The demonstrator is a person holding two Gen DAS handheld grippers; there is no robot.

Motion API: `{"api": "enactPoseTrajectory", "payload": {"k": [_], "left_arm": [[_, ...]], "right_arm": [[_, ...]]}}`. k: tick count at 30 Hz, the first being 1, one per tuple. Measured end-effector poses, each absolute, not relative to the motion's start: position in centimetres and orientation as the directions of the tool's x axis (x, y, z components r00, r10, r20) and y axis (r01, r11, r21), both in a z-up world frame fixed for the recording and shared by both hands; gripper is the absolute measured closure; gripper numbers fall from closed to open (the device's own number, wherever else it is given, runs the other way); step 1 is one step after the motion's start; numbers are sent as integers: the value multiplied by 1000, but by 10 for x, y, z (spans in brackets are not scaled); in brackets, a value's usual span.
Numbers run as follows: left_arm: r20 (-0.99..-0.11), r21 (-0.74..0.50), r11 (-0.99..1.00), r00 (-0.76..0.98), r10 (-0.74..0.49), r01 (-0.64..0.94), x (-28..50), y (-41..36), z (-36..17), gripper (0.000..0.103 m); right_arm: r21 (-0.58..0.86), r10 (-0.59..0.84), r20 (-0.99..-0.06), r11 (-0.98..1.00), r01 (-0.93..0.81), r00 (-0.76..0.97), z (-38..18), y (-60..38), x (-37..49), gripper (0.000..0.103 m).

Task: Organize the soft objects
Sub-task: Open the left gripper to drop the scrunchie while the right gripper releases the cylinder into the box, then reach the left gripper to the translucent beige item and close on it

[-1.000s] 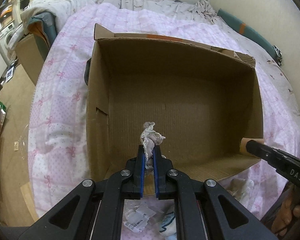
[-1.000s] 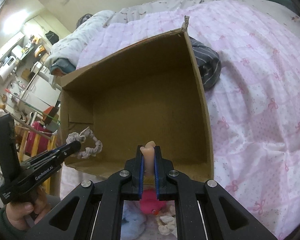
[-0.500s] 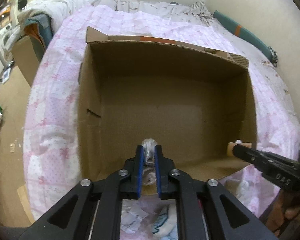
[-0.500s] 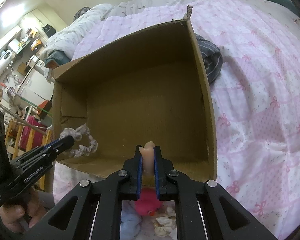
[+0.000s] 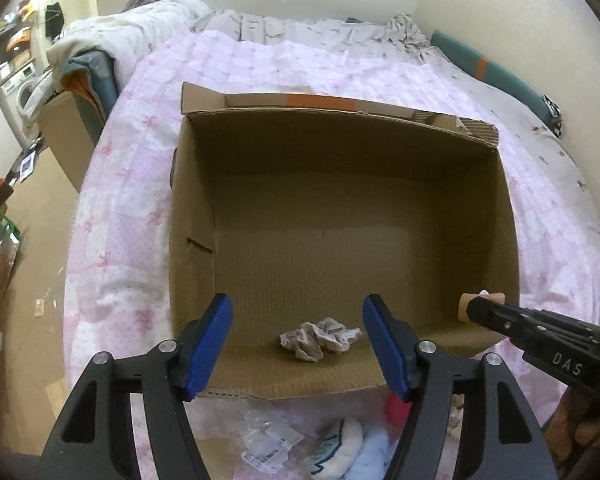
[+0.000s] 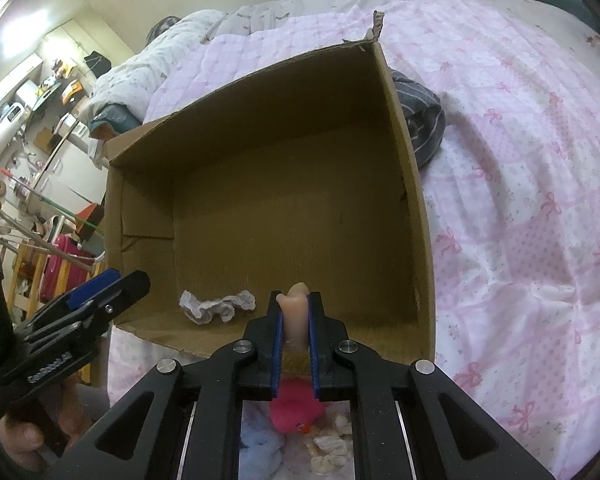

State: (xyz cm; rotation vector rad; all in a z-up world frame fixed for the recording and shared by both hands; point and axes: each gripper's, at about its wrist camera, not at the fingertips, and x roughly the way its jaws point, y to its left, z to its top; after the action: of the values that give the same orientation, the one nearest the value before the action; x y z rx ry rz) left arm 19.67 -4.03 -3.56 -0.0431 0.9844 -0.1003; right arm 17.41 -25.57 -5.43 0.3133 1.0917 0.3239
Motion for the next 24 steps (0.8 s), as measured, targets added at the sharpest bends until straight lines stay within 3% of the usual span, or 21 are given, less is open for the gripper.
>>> {"api": "enactPoseTrajectory", "payload": {"k": [7,8,9,10,11,24], "left_arm": [[-826,-74,996,556,-89,49,197,-36,-35,38],[-827,-75,996,556,-86,42,199,-36,-36,38],[-828,-77,996,555,-85,37,200,-34,-36,38],[-828,-79,996,554,-85,34,200,-33,-37,38],[-829,-80,996,553,-84,31,200,-33,-37,38],[-824,-48,998,563,-61,37,196,-37,-35,38]], "right_arm": [[422,426,-793,900,-111,435,-51,-258,173,79],[433,434,-790,895,-106,434,-51,-259,174,64],[445,441,-785,890,-98,435,-50,-260,174,30],[458,445,-777,885,-86,445,-49,-263,174,17],[470,450,-762,879,-80,467,-47,-266,172,12],[459,441,-765,885,-83,470,-45,-264,174,12]]}}
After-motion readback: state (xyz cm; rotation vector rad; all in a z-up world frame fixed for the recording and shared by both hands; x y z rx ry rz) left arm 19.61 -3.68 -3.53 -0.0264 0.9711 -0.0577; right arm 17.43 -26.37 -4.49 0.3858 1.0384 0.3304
